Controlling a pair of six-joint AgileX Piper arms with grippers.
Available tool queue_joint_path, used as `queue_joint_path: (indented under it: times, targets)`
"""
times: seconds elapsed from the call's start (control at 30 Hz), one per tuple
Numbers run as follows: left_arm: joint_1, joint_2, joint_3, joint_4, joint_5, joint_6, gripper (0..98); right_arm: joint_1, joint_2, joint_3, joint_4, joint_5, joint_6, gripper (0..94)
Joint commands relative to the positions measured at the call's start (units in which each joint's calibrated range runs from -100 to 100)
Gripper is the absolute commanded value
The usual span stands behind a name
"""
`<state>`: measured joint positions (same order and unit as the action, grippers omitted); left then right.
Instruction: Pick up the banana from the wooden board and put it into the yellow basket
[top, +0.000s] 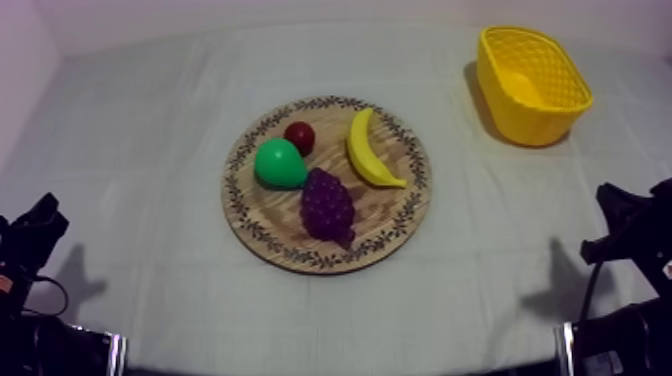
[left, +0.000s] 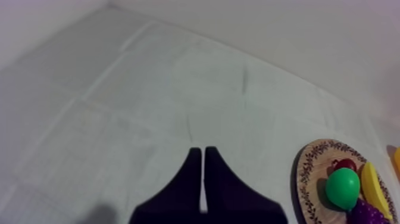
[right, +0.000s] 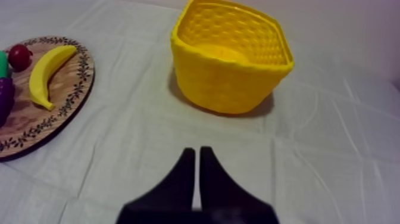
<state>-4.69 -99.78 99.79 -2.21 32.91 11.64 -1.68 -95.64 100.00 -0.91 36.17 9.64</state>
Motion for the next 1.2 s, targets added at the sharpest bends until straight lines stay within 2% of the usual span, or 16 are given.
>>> queue_joint_path:
  times: [0.0,1.17]
  targets:
    - [0.02,-0.05,-0.01,0.03,0.0,0.01,0.1,-0.01,-0.03,0.0,0.0,0.04,0.0,0.3]
    - [0.02,-0.05,-0.01,0.03,0.0,0.01,0.1,-0.12,-0.03,0.0,0.0,0.04,0.64,1.2]
